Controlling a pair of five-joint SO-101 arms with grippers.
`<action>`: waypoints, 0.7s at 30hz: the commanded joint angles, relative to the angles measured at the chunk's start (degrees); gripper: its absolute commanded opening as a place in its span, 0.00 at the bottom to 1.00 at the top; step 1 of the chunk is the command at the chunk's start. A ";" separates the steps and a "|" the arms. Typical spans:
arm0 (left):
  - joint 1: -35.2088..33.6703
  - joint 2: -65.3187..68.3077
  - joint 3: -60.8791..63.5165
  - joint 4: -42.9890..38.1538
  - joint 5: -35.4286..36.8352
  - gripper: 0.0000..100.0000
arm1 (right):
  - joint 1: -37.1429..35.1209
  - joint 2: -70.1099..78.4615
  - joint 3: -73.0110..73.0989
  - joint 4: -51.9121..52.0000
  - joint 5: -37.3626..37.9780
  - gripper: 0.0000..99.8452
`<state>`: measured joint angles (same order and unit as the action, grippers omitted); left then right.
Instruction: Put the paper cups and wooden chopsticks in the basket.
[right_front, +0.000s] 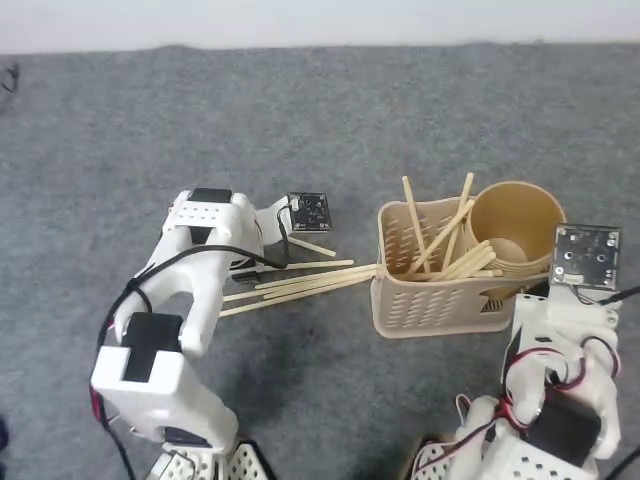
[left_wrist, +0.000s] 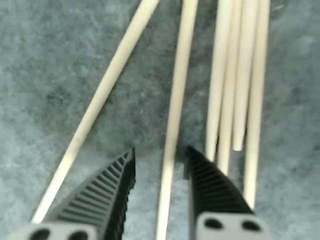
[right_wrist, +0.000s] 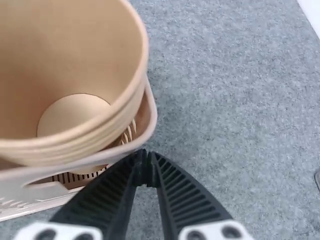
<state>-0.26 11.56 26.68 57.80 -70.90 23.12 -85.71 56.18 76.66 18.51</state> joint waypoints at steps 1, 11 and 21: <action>0.44 0.18 -1.54 -0.88 -1.93 0.02 | -0.75 0.66 -0.26 -1.19 0.44 0.01; 1.05 -2.81 -4.26 10.64 -3.34 0.01 | -0.75 0.57 -0.26 -1.19 0.44 0.01; 5.45 -24.00 -12.44 32.00 -3.16 0.01 | -0.75 0.40 -0.26 -1.10 0.44 0.01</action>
<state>2.81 -3.47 17.27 85.58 -73.89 23.03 -85.71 56.18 76.66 18.51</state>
